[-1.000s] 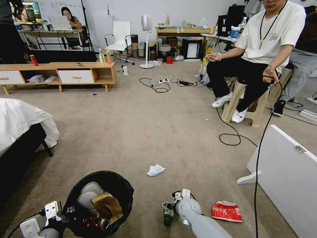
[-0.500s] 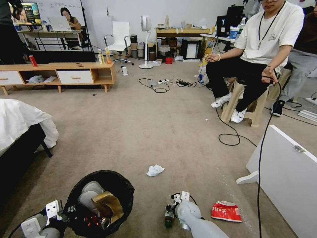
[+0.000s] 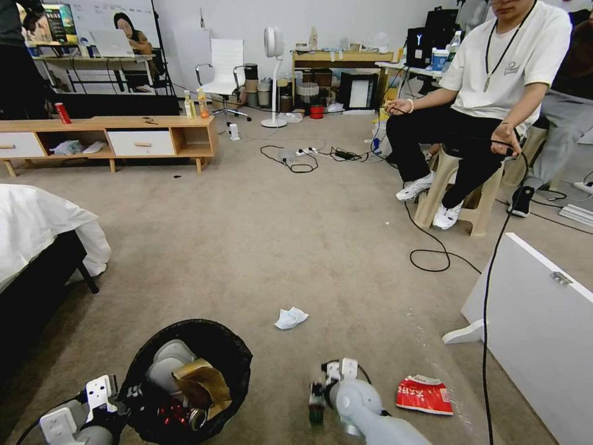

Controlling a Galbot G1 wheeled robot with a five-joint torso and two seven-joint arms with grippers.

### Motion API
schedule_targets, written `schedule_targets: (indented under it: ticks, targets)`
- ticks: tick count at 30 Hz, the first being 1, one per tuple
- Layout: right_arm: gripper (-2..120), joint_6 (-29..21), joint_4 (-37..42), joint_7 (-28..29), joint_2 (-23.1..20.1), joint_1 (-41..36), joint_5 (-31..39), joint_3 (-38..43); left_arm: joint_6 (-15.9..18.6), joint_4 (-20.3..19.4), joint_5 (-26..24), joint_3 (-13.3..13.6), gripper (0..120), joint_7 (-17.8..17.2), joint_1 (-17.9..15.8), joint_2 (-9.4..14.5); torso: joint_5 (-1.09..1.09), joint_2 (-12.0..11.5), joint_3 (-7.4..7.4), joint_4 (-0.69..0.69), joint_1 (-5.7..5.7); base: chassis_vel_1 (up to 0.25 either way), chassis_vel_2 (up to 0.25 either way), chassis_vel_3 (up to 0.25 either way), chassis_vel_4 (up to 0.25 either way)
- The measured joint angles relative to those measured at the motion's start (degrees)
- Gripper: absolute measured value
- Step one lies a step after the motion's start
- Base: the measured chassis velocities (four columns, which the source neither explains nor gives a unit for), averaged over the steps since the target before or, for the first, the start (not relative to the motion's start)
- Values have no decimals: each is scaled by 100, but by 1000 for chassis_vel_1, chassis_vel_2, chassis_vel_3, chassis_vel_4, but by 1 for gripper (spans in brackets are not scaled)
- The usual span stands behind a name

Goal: Pick up the trash bin and place the garbage on the floor into it.

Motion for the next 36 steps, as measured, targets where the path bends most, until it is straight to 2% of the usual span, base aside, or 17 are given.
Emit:
schedule_targets:
  ticks: [1, 2, 3, 5, 7, 11, 14, 20, 21, 22, 28, 34, 36]
  targets:
    - [27, 55, 368, 39, -150, -12, -2, 84, 18, -18, -45, 15, 2, -28, -12, 10, 0, 0, 0, -1, 0, 0, 0, 0, 0]
    - [27, 55, 368, 39, -150, -12, -2, 84, 18, -18, -45, 15, 2, -28, -12, 10, 0, 0, 0, -1, 0, 0, 0, 0, 0]
    - [27, 91, 854, 93, -352, -13, 3, 176, 32, -38, -73, 32, 2, -47, -27, 21, 0, 0, 0, 0, 0, 0, 0, 0, 0]
    - [27, 102, 1106, 130, -463, -9, 15, 225, 40, -50, -85, 37, 2, -55, -35, 28, 0, 0, 0, -1, 0, 0, 0, 0, 0]
    - [27, 123, 1912, 220, -832, 35, 62, 329, 55, -85, -115, 56, 2, -69, -49, 47, -2, 0, -1, -4, 0, 0, 0, 0, 0]
    - [27, 164, 2286, 246, -987, 110, 65, 348, 71, -123, -135, 68, 2, -76, -53, 63, -1, 0, -1, -1, 0, 0, 0, 0, 0]
    - [27, 293, 2888, 248, -1169, 355, 37, 322, 102, -195, -156, 87, 2, -92, -60, 89, -1, 0, -1, 0, 0, 0, 0, 0, 0]
    - [27, 493, 3451, 97, -1245, 721, 31, 151, 137, -274, -181, 105, 2, -115, -46, 120, -2, 1, -1, -1, 0, 0, 0, 0, 0]
    - [27, 565, 3566, 41, -1246, 838, 33, 73, 142, -294, -183, 112, 2, -116, -35, 127, -4, 0, -1, 0, 0, 0, 0, 0, 0]
    - [27, 901, 3819, -277, -1257, 1260, 85, -295, 175, -372, -190, 126, 2, -134, -2, 155, -3, 0, -1, 0, 0, 0, 0, 0, 0]
    - [27, 1480, 3850, -864, -1236, 1925, 13, -1209, 188, -468, -200, 147, 2, -161, 25, 185, -2, 1, -1, -1, 0, 0, 0, 0, 0]
    - [27, 1670, 3680, -1042, -1041, 2273, -144, -1780, 192, -501, -200, 144, 2, -165, 40, 185, -2, 1, -1, 1, 0, 0, 0, 0, 0]
    - [27, 1831, 3489, -1178, -945, 2472, -392, -2239, 192, -504, -205, 142, 2, -167, 36, 199, -3, 0, -1, 1, 0, 0, 0, 0, 0]
